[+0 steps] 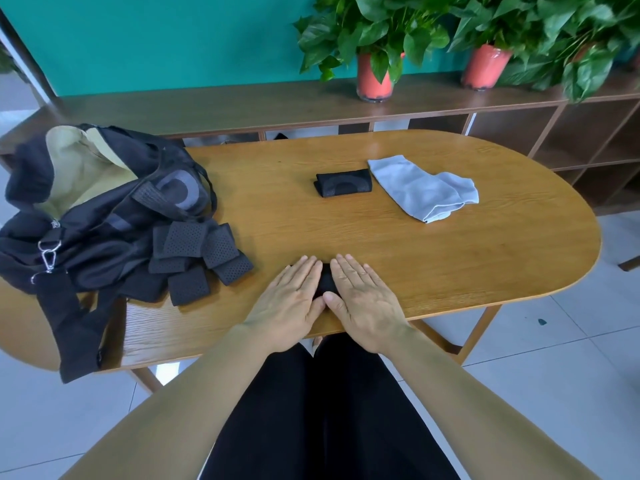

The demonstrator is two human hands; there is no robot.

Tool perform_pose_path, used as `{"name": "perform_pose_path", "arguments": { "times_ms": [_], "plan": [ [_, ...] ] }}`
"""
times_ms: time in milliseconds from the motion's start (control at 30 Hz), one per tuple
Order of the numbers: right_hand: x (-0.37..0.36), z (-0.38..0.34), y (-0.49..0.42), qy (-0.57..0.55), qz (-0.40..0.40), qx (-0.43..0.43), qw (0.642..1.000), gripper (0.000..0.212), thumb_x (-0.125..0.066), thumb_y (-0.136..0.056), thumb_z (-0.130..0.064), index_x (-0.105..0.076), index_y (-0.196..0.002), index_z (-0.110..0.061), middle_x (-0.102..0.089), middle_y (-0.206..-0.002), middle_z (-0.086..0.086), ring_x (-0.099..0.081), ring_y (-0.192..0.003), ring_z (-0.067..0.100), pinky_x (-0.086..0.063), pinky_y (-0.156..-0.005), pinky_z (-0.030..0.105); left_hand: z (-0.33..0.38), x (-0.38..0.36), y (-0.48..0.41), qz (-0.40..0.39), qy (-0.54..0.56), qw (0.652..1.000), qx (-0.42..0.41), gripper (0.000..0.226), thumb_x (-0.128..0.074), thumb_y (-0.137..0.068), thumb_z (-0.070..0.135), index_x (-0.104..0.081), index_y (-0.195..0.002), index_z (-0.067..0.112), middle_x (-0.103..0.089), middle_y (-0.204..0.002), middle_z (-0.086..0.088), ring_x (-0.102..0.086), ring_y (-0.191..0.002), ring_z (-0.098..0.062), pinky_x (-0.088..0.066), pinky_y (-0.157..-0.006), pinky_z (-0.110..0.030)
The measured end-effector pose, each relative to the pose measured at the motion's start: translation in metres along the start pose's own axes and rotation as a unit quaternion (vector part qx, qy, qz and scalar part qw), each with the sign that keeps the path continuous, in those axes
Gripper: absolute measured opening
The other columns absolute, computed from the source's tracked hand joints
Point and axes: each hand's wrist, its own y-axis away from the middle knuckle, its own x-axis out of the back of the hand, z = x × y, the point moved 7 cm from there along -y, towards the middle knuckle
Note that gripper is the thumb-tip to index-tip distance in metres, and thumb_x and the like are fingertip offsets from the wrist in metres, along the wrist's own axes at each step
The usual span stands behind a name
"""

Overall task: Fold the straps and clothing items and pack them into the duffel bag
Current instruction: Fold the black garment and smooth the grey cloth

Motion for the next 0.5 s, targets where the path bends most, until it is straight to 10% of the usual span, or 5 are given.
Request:
{"name": "perform_pose_path", "arguments": {
  "times_ms": [300, 400, 500],
  "plan": [
    [0.013, 0.005, -0.007, 0.073, -0.012, 0.028, 0.997, 0.092, 0.025, -0.080, -0.058, -0.009, -0.152, -0.013, -0.008, -0.159, 0.000, 0.003, -0.146, 0.012, 0.009, -0.116, 0.033, -0.001, 0.015, -0.008, -0.010, -0.007, 0.999, 0.035, 0.057, -0.019, -0.104, 0.038, -0.006, -0.153, 0.012, -0.005, -0.161, -0.003, 0.000, -0.147, -0.013, -0.006, -0.119, -0.028],
    [0.023, 0.018, -0.016, 0.098, 0.054, 0.006, 0.994, 0.056, -0.024, -0.098, -0.039, -0.036, -0.144, -0.009, -0.032, -0.152, 0.008, -0.022, -0.144, 0.020, -0.018, -0.115, 0.039, 0.006, 0.022, -0.018, 0.007, -0.032, 0.999, 0.009, 0.054, -0.020, -0.105, 0.033, -0.007, -0.153, 0.011, -0.003, -0.161, -0.005, 0.002, -0.148, -0.015, -0.003, -0.120, -0.030],
    [0.034, 0.036, -0.026, 0.100, 0.145, -0.026, 0.984, 0.041, -0.074, -0.075, -0.018, -0.066, -0.115, -0.011, -0.066, -0.119, 0.008, -0.059, -0.114, 0.026, -0.051, -0.083, 0.039, 0.009, 0.027, -0.034, 0.025, -0.058, 0.998, -0.013, 0.053, -0.025, -0.104, 0.019, -0.004, -0.153, 0.013, 0.002, -0.161, -0.004, 0.006, -0.147, -0.016, 0.002, -0.119, -0.031]
  ]
}}
